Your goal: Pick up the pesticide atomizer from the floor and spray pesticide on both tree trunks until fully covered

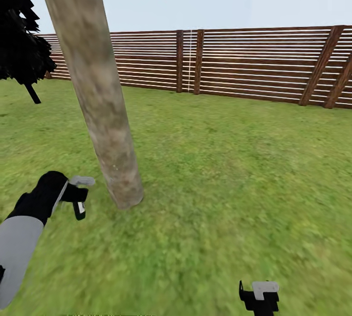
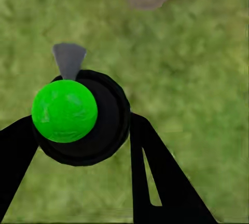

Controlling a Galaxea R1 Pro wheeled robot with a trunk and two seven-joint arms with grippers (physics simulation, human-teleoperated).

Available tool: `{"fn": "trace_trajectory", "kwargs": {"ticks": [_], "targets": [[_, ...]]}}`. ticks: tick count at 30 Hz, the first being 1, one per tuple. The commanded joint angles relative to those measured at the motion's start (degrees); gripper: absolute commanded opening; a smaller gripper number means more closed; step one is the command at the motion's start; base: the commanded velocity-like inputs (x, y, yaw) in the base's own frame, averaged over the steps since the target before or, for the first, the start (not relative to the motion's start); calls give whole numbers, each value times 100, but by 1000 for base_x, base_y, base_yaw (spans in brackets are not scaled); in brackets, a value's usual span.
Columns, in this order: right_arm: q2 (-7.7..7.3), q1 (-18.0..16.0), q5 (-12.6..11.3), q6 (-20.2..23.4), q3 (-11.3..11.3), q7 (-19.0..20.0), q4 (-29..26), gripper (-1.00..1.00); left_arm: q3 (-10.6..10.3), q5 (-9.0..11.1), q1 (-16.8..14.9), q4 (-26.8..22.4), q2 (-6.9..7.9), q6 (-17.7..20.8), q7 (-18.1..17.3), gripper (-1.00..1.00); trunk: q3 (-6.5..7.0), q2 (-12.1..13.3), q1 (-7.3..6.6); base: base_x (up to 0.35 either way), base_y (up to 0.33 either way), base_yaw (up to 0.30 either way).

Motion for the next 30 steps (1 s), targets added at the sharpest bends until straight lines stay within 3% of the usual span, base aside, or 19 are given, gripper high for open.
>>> {"fn": "trace_trajectory", "kwargs": {"ticks": [1,3,13,19,27,29,30], "targets": [[1,-3,50,6,18,-60,3,100,8,150,1,-5,-146,52,-58,-100,-5,-2,-1,0,0,251],[3,-3,50,6,19,-61,5,100,4,161,-29,-17,-266,54,-59,-100,-5,-2,-1,0,0,267],[3,-3,50,6,17,-66,6,100,3,168,-59,-15,-461,52,-63,-100,-5,-2,-1,144,-141,63],[3,-3,50,6,17,-66,7,100,-1,151,-74,-22,-475,51,-60,-100,-5,-2,-1,-172,-235,100],[-15,-3,50,6,11,-66,7,100,-6,135,-74,-298,-626,52,-59,-100,-5,-2,-1,157,-47,23],[-16,-3,50,6,11,-66,7,100,1,121,-74,-290,-549,50,-54,-100,-5,-2,-1,7,0,0],[-21,-3,50,6,11,-66,7,100,19,122,-73,-276,-286,49,-51,-100,-5,-2,-1,2,0,0]]}}
